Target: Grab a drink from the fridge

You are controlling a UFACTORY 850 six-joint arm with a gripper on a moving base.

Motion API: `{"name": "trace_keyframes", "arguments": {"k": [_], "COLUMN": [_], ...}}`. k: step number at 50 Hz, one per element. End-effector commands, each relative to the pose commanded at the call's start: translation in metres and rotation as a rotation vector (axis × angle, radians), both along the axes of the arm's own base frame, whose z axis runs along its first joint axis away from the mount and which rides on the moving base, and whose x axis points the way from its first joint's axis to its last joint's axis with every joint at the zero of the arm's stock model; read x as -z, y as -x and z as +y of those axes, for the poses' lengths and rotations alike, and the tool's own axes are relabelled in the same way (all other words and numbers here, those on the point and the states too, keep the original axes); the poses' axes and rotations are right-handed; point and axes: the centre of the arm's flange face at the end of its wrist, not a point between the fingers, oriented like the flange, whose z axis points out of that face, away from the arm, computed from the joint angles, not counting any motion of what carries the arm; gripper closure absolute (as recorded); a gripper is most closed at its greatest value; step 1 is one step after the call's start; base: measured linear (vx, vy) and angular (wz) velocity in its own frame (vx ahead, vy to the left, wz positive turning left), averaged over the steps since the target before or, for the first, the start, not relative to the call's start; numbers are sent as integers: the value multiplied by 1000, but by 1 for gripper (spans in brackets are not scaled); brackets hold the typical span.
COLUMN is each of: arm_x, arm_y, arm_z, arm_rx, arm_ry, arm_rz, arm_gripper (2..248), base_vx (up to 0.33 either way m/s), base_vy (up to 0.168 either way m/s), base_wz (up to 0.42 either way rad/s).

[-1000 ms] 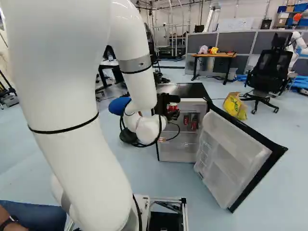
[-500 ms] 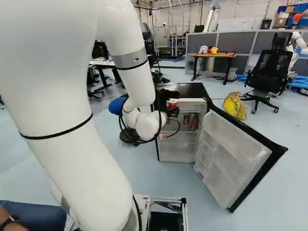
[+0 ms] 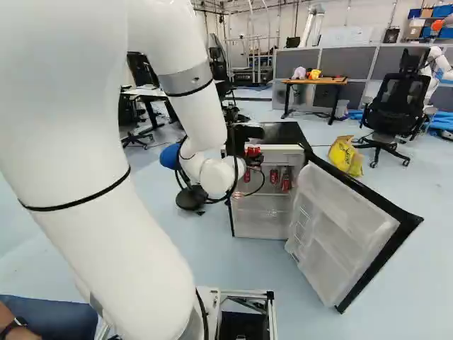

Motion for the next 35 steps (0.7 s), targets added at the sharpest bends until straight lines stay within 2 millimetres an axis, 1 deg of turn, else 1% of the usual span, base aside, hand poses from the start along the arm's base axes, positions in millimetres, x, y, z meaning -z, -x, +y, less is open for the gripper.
{"name": "trace_keyframes", "arguments": {"k": [35], "arm_x": [-26], "arm_y": [-19], "arm_z": [0], "arm_rx": [-15], "arm_ry": [9], "arm_rz": [13], "arm_gripper": [156], "base_vx": [0], "base_vy": [0], "base_wz": [0]}}
